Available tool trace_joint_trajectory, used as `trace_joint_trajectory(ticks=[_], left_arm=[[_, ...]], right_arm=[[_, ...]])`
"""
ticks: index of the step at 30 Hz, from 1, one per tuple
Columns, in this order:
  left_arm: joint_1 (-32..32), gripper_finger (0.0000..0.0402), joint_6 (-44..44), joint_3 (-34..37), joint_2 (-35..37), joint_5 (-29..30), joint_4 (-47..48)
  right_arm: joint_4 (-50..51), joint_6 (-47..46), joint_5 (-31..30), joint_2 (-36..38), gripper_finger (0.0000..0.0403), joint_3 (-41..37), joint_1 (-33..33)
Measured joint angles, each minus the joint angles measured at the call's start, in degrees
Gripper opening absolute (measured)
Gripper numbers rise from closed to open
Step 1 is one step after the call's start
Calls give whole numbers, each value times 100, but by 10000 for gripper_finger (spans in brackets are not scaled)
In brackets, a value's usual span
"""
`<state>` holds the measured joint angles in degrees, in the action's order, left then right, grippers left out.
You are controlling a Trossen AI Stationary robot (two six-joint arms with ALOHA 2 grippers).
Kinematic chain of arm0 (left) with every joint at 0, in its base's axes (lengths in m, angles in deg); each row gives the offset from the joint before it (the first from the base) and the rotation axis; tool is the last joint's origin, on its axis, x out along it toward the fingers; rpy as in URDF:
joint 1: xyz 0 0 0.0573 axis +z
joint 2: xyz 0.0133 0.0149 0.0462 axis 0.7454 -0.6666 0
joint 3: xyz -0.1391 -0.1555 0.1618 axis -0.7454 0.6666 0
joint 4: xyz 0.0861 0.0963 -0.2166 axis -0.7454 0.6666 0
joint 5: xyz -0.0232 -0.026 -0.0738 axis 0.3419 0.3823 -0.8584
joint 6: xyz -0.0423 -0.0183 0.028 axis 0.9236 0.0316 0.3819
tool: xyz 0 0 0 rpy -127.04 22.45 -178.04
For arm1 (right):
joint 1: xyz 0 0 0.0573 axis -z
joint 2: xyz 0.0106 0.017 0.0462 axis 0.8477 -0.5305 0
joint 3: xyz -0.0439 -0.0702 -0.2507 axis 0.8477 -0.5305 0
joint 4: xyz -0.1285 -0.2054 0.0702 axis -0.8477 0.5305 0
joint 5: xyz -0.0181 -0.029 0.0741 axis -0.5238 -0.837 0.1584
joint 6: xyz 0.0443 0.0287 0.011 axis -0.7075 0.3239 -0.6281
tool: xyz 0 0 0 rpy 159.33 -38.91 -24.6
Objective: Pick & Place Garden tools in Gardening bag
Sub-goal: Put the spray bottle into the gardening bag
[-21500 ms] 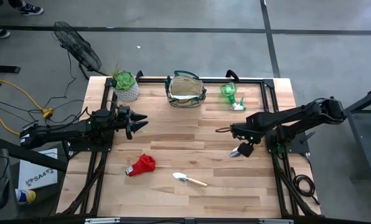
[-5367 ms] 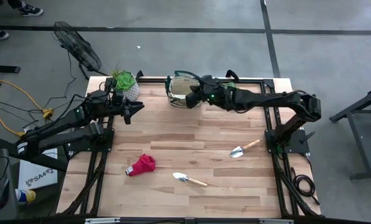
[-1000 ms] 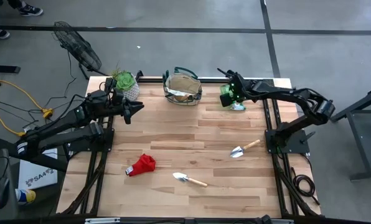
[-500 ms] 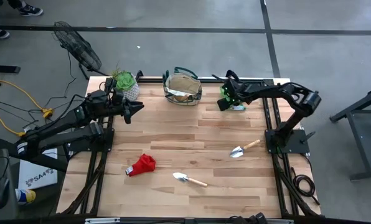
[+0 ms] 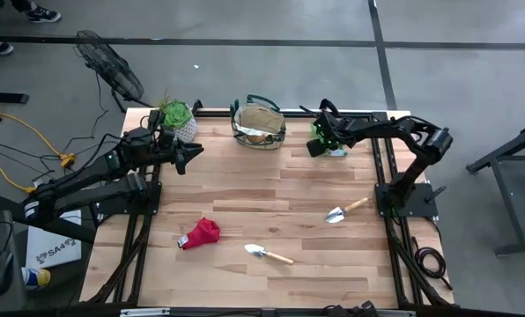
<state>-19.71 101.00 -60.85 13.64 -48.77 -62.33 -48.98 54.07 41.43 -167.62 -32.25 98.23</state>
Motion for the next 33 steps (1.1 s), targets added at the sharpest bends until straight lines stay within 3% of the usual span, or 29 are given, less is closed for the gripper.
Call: trace_joint_trajectory(ticks=[12,26,33], left_arm=[[0,102,13,-1,0,2,0],[0,102,17,0,0,-2,0],[1,102,-11,-2,-2,-3,0]], right_arm=[[91,-35,84,32,122,-3,-11],[338,-335,524,777,122,8,-370],[302,101,644,1469,122,613,-591]])
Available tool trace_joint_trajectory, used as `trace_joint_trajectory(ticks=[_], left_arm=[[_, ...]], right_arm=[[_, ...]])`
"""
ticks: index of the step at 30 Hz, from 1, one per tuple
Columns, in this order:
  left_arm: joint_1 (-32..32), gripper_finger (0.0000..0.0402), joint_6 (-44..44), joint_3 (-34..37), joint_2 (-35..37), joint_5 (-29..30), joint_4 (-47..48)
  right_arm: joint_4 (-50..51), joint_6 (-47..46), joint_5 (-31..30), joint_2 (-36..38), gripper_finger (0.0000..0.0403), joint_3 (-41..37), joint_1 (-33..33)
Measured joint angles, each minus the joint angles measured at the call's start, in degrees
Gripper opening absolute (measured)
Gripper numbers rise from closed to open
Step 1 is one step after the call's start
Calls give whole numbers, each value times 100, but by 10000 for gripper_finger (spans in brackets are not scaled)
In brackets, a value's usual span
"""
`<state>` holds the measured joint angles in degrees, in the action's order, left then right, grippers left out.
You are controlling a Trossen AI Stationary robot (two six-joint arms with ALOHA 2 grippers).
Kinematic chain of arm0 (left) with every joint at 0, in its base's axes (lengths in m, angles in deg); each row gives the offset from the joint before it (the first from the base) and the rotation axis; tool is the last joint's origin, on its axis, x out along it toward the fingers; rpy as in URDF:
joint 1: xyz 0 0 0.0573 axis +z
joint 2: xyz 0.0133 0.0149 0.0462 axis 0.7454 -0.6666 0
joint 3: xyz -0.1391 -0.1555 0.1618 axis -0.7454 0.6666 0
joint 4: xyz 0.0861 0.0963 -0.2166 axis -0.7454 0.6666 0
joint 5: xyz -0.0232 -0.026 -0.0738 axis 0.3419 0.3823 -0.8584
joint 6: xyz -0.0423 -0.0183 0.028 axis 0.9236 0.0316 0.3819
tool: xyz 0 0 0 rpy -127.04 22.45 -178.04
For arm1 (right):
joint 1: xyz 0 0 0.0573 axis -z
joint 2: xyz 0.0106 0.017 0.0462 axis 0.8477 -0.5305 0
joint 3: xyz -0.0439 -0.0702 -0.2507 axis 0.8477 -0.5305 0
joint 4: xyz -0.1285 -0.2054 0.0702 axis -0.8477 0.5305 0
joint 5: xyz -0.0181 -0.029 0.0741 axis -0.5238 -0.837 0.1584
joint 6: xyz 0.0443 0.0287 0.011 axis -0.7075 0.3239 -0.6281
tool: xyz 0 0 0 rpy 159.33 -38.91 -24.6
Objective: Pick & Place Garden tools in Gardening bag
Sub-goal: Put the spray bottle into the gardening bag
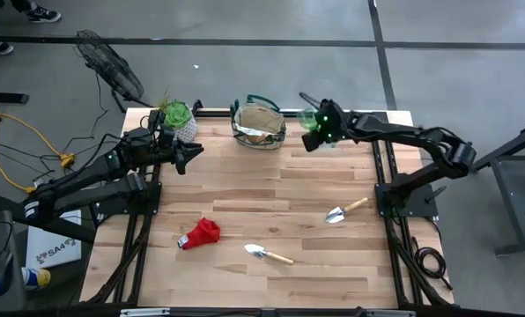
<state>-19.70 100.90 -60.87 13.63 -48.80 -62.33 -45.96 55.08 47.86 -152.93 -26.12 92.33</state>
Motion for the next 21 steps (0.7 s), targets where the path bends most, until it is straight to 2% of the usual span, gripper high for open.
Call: trace_joint_trajectory(ticks=[9,21], left_arm=[[-2,102,-7,1,1,3,-2],[-1,102,-22,0,0,5,-2]], right_arm=[[-21,1332,310,-2,122,1663,-146],[-596,2053,864,-930,122,3075,-259]])
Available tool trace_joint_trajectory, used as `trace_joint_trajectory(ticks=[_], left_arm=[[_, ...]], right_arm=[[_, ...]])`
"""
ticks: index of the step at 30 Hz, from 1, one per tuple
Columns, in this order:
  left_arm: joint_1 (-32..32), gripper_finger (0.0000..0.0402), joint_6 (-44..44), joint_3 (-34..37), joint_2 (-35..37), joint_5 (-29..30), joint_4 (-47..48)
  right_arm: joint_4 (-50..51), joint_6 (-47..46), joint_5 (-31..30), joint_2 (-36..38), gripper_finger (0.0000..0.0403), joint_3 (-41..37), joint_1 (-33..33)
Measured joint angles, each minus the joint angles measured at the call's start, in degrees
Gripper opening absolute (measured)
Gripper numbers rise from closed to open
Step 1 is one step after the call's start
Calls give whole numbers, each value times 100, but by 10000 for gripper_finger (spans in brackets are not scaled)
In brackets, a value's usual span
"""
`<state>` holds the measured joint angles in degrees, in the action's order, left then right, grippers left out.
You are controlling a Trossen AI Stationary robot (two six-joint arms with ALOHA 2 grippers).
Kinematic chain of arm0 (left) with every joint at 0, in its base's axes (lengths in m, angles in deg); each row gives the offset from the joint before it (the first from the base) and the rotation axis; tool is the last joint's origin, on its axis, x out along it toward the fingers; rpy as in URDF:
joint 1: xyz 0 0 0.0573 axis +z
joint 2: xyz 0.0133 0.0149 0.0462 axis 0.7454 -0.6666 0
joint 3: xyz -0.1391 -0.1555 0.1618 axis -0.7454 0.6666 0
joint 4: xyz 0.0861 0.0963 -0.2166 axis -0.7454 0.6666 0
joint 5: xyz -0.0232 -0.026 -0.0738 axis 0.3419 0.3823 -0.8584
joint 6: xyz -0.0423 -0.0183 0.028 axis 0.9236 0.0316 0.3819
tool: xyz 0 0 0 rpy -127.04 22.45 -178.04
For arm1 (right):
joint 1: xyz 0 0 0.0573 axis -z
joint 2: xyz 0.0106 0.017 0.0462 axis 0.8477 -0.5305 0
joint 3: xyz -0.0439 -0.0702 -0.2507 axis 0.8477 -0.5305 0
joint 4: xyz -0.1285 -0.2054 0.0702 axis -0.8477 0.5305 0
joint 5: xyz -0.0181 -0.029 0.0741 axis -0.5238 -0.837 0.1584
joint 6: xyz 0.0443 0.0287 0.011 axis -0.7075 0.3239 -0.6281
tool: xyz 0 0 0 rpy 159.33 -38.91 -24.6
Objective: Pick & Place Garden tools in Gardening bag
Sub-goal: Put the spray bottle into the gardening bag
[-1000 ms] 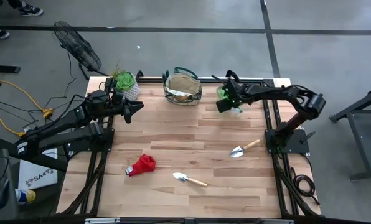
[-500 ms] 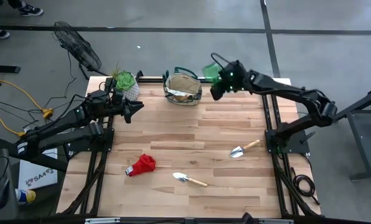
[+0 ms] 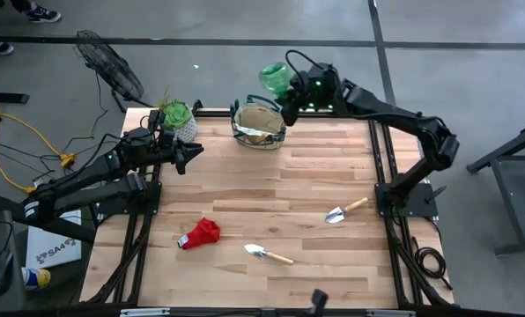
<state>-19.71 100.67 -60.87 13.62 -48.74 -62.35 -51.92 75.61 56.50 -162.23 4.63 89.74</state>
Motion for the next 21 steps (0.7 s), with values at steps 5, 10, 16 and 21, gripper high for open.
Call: trace_joint_trajectory(ticks=[5,10,16,21], left_arm=[[-1,102,1,1,0,0,-1],[0,102,2,0,1,0,-1],[-1,102,4,0,0,0,0],[-1,102,6,0,0,0,0]], right_arm=[[-678,283,450,-505,122,107,-84],[-1056,213,620,-1021,122,107,-105],[-1598,-32,610,-1566,122,107,-121],[-1736,-34,605,-1755,122,107,-137]])
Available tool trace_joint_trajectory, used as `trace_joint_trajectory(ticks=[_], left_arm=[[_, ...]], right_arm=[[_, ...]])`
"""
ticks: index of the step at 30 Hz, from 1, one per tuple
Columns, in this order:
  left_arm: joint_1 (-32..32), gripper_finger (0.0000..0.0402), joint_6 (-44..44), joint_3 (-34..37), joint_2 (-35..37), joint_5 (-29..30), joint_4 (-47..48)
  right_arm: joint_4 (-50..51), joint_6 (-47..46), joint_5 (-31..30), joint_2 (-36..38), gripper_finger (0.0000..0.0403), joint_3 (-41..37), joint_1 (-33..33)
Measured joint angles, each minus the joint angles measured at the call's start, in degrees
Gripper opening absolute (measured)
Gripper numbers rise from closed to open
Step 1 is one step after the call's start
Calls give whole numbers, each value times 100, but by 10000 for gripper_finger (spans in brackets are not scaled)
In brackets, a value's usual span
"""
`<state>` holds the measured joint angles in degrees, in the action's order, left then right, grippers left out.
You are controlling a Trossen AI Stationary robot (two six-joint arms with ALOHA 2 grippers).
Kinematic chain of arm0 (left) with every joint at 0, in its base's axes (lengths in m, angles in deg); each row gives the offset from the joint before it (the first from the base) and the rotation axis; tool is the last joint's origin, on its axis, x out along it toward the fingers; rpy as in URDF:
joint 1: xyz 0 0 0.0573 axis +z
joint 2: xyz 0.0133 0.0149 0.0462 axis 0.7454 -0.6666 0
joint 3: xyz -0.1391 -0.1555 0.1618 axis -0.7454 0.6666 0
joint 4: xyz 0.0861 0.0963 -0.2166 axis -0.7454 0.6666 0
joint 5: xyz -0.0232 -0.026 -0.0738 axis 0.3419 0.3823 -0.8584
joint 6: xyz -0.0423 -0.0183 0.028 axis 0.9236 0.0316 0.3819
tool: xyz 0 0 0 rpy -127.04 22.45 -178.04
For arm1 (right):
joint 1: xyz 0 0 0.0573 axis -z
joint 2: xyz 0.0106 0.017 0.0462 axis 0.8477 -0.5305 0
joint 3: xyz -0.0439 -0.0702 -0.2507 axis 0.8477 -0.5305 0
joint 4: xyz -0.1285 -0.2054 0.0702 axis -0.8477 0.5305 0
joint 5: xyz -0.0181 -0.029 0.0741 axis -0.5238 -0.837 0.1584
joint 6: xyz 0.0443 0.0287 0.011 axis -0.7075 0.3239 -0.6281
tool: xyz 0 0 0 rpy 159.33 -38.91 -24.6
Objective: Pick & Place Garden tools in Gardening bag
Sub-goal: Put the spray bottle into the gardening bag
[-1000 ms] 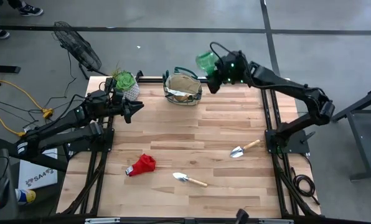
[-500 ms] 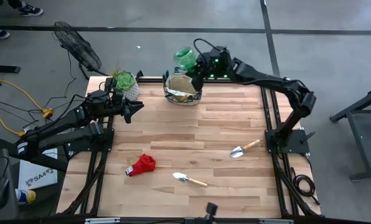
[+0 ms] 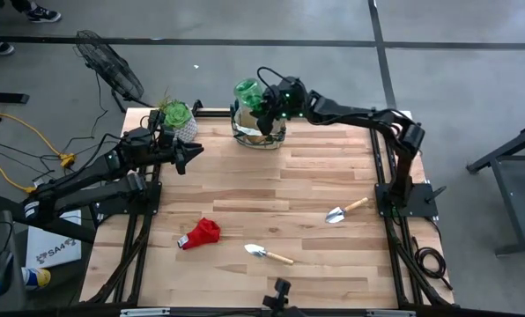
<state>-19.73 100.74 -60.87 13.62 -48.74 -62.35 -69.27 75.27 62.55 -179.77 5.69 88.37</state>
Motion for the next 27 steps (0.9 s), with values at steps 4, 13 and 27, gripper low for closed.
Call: trace_joint_trajectory(ticks=[4,13,27], left_arm=[[0,102,0,0,0,1,0],[0,102,0,0,0,4,2],[0,102,14,0,2,-7,4]], right_arm=[[140,22,-30,-28,122,-7,33],[433,114,-549,-62,124,-4,21],[830,24,-1455,-210,128,-9,-229]])
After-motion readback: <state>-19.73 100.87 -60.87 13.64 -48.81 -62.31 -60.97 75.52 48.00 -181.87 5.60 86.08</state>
